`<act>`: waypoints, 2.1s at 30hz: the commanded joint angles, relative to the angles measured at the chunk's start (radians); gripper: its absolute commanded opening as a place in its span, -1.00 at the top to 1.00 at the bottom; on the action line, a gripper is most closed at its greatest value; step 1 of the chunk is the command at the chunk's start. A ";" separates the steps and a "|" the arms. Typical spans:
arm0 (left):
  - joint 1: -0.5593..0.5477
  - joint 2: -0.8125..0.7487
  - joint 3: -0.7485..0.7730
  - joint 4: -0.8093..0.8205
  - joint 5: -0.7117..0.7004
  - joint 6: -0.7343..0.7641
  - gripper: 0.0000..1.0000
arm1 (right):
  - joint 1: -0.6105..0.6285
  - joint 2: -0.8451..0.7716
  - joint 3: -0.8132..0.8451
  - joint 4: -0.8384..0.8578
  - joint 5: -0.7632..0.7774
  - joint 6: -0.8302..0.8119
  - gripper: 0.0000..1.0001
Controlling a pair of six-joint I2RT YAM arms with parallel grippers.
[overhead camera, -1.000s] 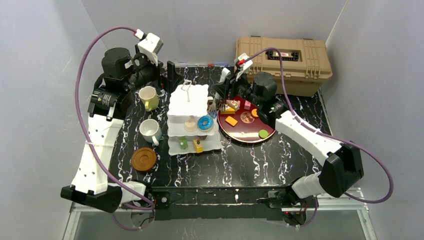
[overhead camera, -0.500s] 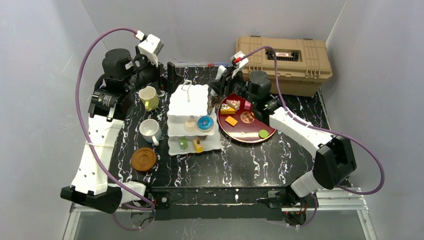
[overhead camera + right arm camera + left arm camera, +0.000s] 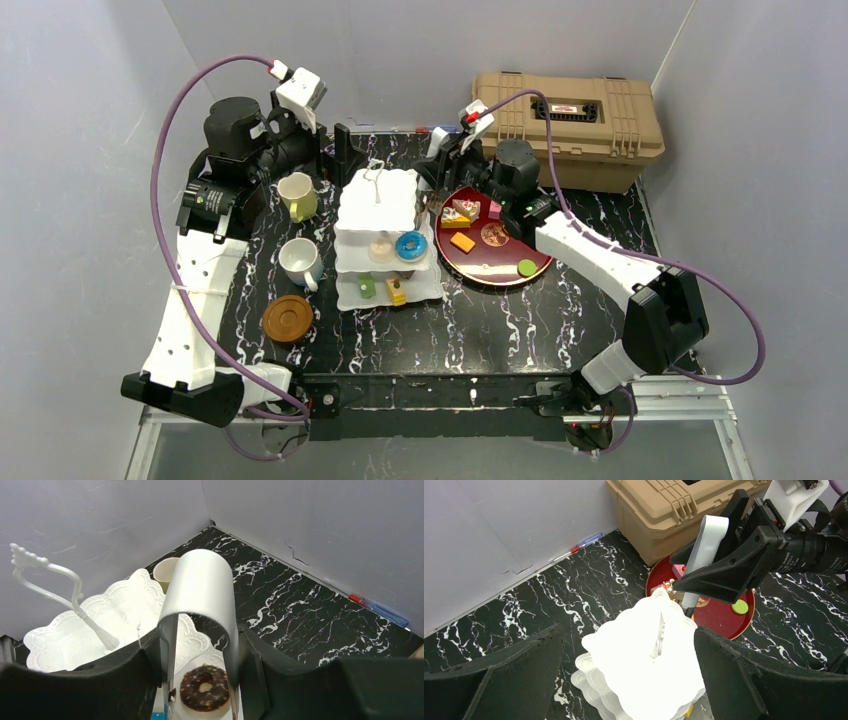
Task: Serve the afternoon tea
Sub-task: Place the desert on the desert table, then adjust the desert table at the center of the board.
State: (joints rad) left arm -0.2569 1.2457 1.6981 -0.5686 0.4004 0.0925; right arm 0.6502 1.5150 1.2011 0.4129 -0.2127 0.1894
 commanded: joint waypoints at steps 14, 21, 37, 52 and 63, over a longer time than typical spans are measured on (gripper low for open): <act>0.004 -0.029 0.007 0.018 -0.002 -0.002 -0.99 | -0.004 -0.106 0.024 0.030 0.071 -0.011 0.40; 0.004 -0.026 0.010 0.018 0.004 -0.006 -0.99 | -0.030 -0.139 0.016 0.046 0.059 0.036 0.35; 0.004 -0.036 -0.016 0.012 0.018 0.004 -0.99 | -0.158 -0.287 -0.138 -0.118 0.255 -0.028 0.43; 0.004 -0.045 -0.048 -0.003 0.063 0.006 -0.99 | -0.167 -0.443 -0.358 -0.345 0.519 -0.058 0.39; 0.005 -0.009 -0.081 0.037 0.146 0.024 -0.99 | -0.167 -0.420 -0.366 -0.313 0.546 -0.047 0.40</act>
State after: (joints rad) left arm -0.2569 1.2228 1.6096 -0.5545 0.4545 0.0956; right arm 0.4843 1.1072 0.8349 0.0231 0.3119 0.1356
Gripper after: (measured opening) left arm 0.994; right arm 0.456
